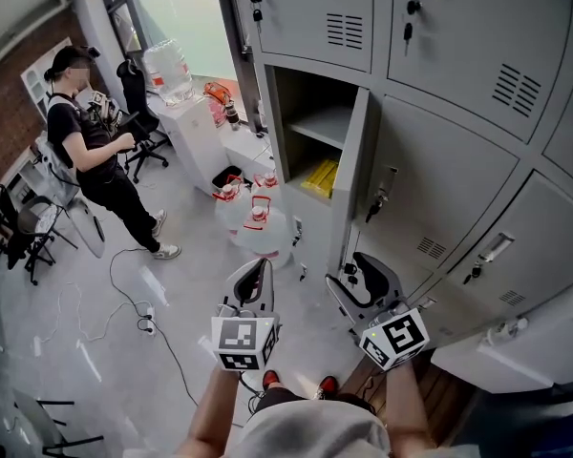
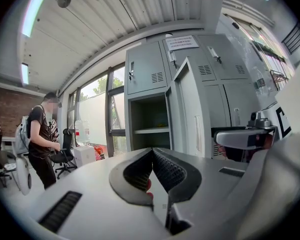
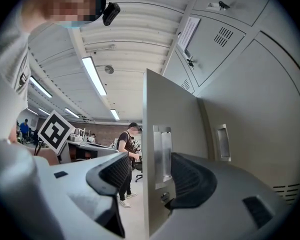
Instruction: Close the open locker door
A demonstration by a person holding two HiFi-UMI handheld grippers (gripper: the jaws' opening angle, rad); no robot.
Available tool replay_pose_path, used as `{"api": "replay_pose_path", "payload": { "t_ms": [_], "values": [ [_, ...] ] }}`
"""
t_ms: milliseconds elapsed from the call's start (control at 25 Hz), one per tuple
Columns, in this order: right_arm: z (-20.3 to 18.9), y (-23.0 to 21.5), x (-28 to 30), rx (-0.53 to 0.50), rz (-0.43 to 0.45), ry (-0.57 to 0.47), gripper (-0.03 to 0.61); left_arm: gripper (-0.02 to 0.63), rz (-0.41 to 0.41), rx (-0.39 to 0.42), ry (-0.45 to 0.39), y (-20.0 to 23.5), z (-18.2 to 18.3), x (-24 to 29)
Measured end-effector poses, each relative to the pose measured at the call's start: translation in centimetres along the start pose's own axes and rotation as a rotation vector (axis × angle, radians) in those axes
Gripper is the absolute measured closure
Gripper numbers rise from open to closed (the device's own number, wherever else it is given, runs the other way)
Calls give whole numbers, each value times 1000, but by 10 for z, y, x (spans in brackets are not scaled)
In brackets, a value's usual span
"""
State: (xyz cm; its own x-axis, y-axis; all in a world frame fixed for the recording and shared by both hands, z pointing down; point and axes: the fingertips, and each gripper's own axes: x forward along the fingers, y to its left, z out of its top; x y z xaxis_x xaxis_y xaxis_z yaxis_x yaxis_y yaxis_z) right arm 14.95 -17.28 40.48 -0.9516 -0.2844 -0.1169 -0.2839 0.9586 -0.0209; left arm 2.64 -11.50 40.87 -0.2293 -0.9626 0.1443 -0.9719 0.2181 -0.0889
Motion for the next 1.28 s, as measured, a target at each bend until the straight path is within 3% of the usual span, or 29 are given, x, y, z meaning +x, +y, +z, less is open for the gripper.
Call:
{"api": "replay_pose_path", "payload": {
  "t_ms": [240,480,880,1280],
  "values": [
    [-6,-5,6,-7,-8,24,327,592,11,-4,-3,6,0,-2],
    [-8,-8,9,-10,-24,36,425,592,15,-8,-6,11,1,0],
    [-10,-2,19,-26,-6,51,433,592,34,-24,-6,18,-6,0],
    [-15,15,53,-45,7,83,449,592,84,-38,-4,57,-9,-8]
  ]
}}
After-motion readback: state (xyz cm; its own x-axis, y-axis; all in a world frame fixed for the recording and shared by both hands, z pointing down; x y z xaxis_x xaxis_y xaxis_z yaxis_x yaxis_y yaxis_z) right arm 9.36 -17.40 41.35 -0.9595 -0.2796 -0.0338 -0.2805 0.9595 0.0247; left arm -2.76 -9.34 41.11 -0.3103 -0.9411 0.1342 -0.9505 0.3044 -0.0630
